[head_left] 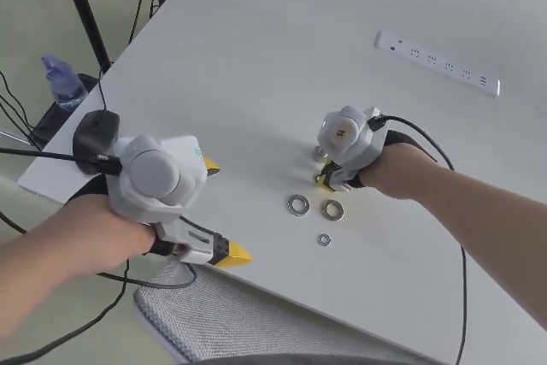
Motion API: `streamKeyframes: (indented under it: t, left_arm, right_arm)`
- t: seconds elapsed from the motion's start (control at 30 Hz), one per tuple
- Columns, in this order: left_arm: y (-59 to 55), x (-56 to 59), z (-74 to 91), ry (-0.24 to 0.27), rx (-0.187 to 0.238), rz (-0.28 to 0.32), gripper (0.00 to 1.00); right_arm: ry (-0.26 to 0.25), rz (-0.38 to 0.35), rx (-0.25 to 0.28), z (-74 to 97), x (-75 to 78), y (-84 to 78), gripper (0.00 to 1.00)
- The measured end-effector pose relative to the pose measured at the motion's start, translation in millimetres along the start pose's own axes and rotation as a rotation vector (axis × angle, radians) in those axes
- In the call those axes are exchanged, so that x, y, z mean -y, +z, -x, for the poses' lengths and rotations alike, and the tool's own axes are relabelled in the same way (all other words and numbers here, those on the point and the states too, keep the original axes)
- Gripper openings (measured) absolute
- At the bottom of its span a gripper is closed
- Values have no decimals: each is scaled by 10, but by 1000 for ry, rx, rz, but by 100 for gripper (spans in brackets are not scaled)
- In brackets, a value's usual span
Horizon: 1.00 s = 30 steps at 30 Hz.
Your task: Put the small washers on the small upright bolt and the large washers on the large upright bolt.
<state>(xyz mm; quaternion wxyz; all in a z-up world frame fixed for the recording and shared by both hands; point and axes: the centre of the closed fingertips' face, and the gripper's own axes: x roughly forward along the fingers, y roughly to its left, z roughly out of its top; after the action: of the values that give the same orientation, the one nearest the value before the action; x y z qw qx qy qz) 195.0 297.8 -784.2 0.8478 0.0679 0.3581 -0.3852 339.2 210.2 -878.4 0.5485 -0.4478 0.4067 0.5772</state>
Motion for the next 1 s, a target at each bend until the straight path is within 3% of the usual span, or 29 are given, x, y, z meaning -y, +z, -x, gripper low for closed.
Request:
streamKeyframes:
  t: [0.7,1.0]
  left_arm:
    - [-70,4,11,3,-16,2,81]
    - [-43,-20,36,8,-12,2,80]
  right_arm:
    - [-1,-37,-42,-9,10,-13,14]
    - [8,-68,-32,-6,-6,-14,13]
